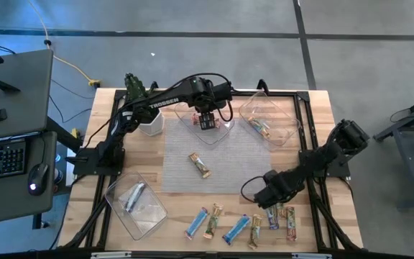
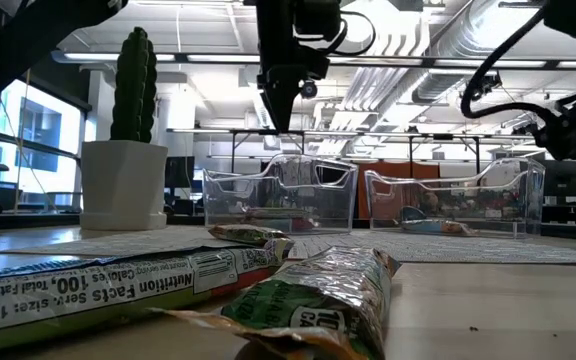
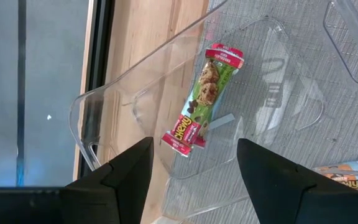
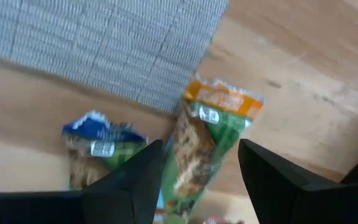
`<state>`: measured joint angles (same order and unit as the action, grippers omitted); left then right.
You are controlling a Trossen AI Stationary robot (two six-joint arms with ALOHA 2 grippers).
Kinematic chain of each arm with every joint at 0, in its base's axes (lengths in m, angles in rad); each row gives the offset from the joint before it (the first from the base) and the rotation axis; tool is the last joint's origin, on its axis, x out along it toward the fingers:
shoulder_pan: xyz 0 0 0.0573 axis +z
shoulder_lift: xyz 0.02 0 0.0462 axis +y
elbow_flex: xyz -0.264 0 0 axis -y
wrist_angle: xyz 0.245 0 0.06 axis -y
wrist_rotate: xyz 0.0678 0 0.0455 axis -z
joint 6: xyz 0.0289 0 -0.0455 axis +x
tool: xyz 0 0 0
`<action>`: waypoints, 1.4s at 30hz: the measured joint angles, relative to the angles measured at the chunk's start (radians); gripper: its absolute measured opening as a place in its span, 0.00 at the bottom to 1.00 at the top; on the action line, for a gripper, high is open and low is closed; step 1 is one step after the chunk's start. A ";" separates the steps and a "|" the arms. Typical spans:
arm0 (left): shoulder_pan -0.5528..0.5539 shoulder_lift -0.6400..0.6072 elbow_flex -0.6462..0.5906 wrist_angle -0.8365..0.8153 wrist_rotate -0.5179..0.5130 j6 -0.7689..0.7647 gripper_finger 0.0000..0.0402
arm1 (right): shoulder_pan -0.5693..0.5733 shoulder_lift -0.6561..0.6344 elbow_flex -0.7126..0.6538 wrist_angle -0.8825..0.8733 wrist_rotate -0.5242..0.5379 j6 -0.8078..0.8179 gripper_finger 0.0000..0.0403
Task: Pick and place Granola Bars by type
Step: Put the yellow granola bar into the top right transparent bin
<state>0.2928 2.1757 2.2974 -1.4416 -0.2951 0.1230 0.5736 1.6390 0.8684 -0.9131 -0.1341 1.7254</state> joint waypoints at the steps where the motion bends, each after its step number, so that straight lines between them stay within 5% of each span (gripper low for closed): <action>1: 0.000 0.000 0.000 0.000 0.000 0.000 0.56 | 0.003 0.003 0.000 0.000 0.009 0.009 0.48; 13: 0.000 0.000 0.000 0.001 0.000 -0.001 0.56 | 0.061 0.072 0.005 0.027 0.034 0.127 0.41; 26: 0.000 0.000 0.000 0.003 0.052 -0.004 0.56 | 0.045 0.030 -0.002 0.059 0.095 -0.018 0.23; 34: 0.000 0.000 0.000 0.007 0.052 0.000 0.56 | -0.035 -0.161 -0.002 -0.001 0.375 -0.157 0.22; 42: 0.000 0.000 0.000 0.036 0.051 0.002 0.56 | -0.259 -0.387 0.000 -0.039 0.792 -0.573 0.22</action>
<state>0.2928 2.1757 2.2971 -1.4052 -0.2443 0.1253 0.3148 1.2524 0.8684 -0.9524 0.6580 1.1523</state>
